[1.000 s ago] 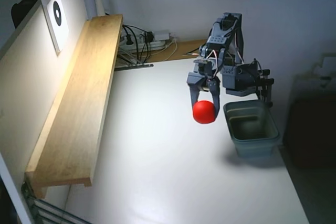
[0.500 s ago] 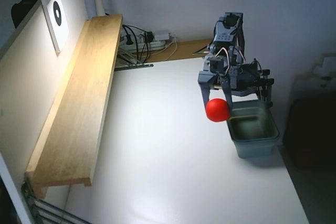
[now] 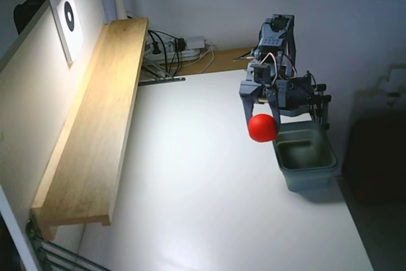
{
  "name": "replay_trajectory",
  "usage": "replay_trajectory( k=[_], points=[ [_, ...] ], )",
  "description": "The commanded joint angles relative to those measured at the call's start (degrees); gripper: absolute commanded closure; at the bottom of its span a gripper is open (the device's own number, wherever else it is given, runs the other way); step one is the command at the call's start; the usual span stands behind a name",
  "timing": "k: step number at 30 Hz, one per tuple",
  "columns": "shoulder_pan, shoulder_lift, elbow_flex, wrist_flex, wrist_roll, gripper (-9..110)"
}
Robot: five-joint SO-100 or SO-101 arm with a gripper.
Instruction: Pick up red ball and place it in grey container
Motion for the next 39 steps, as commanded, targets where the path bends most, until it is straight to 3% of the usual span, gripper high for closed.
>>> replay_trajectory(
  k=[1, 10, 21, 28, 39],
  points=[
    [-1.0, 3.0, -0.5, 0.9, 0.1, 78],
    [-8.2, 3.0, -0.5, 0.9, 0.1, 78],
    [-9.2, 3.0, -0.5, 0.9, 0.1, 78],
    [-16.7, 3.0, -0.5, 0.9, 0.1, 78],
    [-17.1, 3.0, -0.5, 0.9, 0.1, 78]
  ],
)
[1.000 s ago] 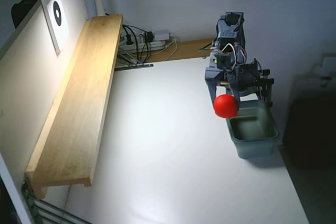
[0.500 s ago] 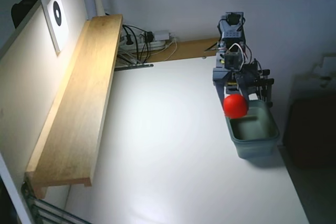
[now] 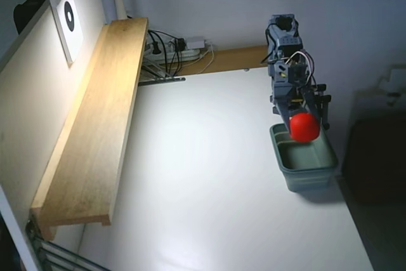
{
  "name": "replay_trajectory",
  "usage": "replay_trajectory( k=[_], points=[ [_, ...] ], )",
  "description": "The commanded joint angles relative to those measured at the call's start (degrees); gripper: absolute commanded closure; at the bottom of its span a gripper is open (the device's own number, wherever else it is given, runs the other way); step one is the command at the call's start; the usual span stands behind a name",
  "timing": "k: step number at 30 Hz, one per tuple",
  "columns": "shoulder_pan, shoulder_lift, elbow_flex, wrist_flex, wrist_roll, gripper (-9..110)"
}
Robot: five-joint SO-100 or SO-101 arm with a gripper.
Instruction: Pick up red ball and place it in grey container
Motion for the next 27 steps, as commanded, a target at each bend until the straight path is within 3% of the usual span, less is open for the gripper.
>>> replay_trajectory(
  k=[1, 27],
  points=[
    [-1.2, 3.0, -0.5, 0.9, 0.2, 63],
    [1.3, 3.4, -1.4, 2.9, 0.2, 65]
  ],
)
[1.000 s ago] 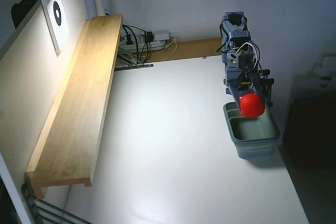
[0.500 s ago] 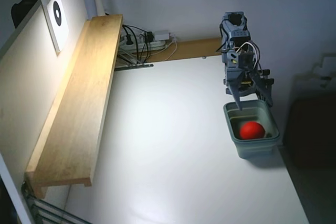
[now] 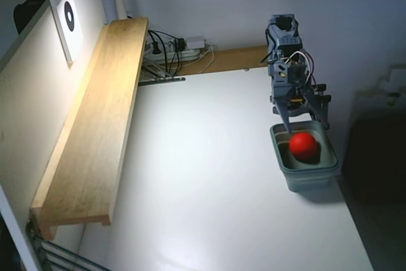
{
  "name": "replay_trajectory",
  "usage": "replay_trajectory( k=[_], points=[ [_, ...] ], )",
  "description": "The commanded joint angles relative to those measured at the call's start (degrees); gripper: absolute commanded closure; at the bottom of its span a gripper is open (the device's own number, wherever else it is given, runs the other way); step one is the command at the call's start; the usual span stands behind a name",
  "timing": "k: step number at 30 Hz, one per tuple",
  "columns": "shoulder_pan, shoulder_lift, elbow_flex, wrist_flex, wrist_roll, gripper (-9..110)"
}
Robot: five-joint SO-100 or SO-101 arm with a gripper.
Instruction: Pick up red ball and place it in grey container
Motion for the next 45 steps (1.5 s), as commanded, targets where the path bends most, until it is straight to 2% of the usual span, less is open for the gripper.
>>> replay_trajectory(
  k=[1, 17, 45],
  points=[
    [1.5, 3.4, -1.5, 1.7, 0.1, 65],
    [16.7, 5.5, -6.5, 13.7, 0.1, 72],
    [57.1, 10.9, -19.9, 45.3, 0.1, 90]
  ],
)
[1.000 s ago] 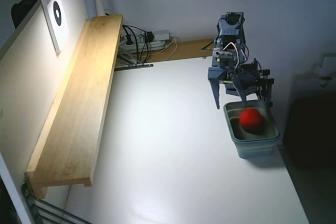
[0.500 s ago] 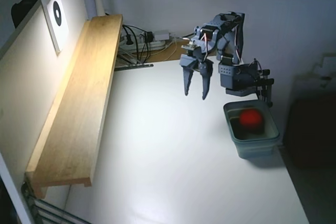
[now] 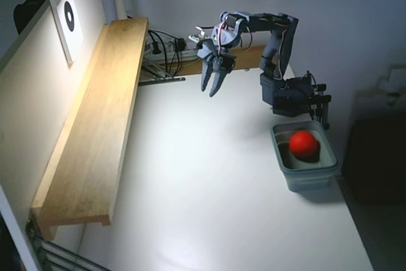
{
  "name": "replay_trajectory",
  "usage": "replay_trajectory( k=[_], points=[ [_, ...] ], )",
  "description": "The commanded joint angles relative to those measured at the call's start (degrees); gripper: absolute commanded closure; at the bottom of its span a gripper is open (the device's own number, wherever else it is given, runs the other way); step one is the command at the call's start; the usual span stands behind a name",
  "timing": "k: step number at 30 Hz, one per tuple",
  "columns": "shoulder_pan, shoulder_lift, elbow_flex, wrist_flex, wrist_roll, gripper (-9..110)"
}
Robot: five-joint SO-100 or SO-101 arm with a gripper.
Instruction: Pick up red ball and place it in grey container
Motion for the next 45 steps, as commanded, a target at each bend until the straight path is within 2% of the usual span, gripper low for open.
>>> replay_trajectory(
  k=[1, 23, 32, 45],
  points=[
    [5.1, 3.4, -3.9, 4.3, 0.2, 91],
    [29.9, 6.7, -12.1, 23.7, 0.2, 102],
    [34.1, 7.2, -13.4, 27.0, 0.2, 104],
    [34.4, 7.3, -13.5, 27.2, 0.2, 104]
  ],
)
